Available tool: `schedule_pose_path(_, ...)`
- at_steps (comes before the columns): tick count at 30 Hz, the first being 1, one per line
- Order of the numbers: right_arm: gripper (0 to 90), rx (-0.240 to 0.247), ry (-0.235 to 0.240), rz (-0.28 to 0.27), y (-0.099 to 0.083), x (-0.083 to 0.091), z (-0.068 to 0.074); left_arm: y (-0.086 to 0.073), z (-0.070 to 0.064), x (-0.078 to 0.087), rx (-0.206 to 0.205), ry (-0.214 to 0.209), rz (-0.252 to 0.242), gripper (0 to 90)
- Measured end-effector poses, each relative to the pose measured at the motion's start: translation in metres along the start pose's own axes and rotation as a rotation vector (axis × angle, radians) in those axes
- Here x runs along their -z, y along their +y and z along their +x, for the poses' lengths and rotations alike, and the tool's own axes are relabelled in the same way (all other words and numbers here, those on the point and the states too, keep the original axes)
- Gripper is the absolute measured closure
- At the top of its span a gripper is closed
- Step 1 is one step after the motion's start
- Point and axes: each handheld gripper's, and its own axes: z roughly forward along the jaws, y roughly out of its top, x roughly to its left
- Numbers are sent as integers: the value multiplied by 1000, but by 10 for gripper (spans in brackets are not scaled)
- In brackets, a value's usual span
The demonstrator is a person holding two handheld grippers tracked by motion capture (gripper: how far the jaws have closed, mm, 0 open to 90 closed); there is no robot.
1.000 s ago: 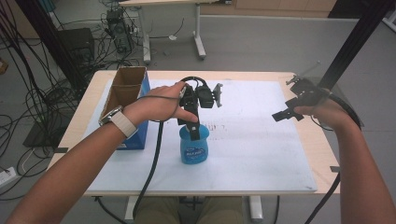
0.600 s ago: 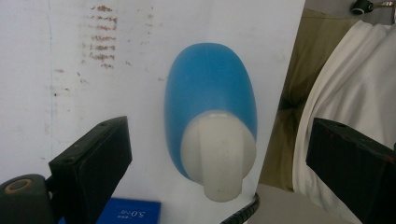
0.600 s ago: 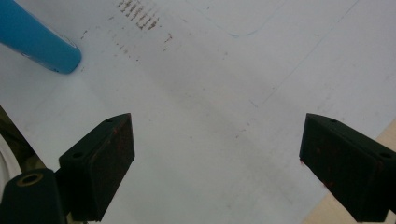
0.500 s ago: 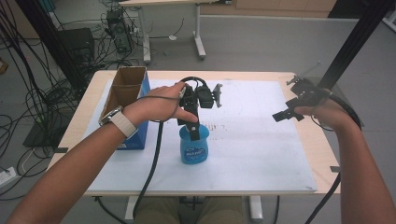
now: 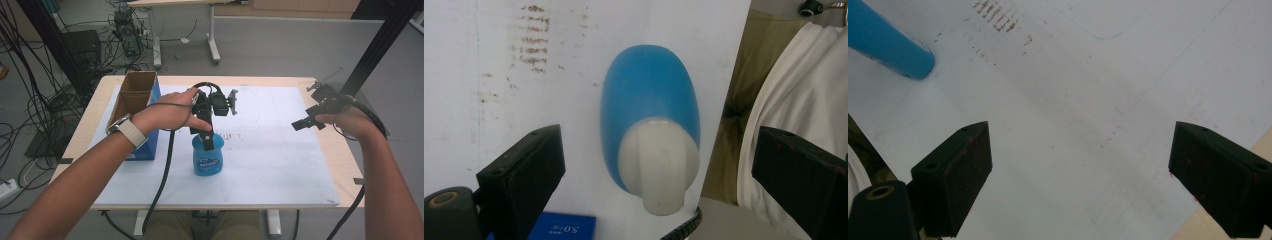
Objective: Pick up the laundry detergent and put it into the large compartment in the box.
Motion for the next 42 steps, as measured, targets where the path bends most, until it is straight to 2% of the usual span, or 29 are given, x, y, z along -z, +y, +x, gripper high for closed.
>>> schedule_pose_path(25,103,-3,2,-1,-1,0,-1,-2,1,-1,2,-9,-8,77)
schedule_pose_path(42,103,-5,5,-3,-2,-2,-1,-2,2,-10,-1,-12,-9,86)
